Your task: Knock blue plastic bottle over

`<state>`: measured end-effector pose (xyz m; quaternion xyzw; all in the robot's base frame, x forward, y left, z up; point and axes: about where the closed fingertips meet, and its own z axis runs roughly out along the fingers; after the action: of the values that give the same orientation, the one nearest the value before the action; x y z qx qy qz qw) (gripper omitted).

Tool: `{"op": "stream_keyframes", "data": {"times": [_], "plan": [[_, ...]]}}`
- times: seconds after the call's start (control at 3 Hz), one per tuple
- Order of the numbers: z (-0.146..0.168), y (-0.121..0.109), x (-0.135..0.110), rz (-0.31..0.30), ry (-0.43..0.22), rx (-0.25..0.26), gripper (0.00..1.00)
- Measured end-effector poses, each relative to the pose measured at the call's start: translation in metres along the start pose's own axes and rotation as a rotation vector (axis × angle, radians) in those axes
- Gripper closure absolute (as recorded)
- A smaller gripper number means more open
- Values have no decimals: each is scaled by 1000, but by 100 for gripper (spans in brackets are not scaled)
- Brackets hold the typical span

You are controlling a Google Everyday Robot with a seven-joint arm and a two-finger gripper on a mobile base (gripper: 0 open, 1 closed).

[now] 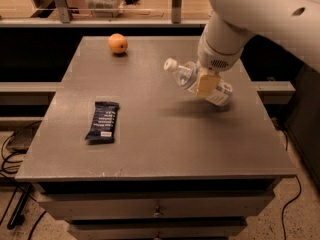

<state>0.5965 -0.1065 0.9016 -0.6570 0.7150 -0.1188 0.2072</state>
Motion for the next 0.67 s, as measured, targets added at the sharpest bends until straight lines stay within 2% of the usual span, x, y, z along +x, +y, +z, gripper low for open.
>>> {"op": "stream_keyframes", "data": {"times": [0.33, 0.67], "plan": [[10, 5, 11, -29, 74, -13, 39], [10, 11, 13, -3, 21, -74, 8]]}}
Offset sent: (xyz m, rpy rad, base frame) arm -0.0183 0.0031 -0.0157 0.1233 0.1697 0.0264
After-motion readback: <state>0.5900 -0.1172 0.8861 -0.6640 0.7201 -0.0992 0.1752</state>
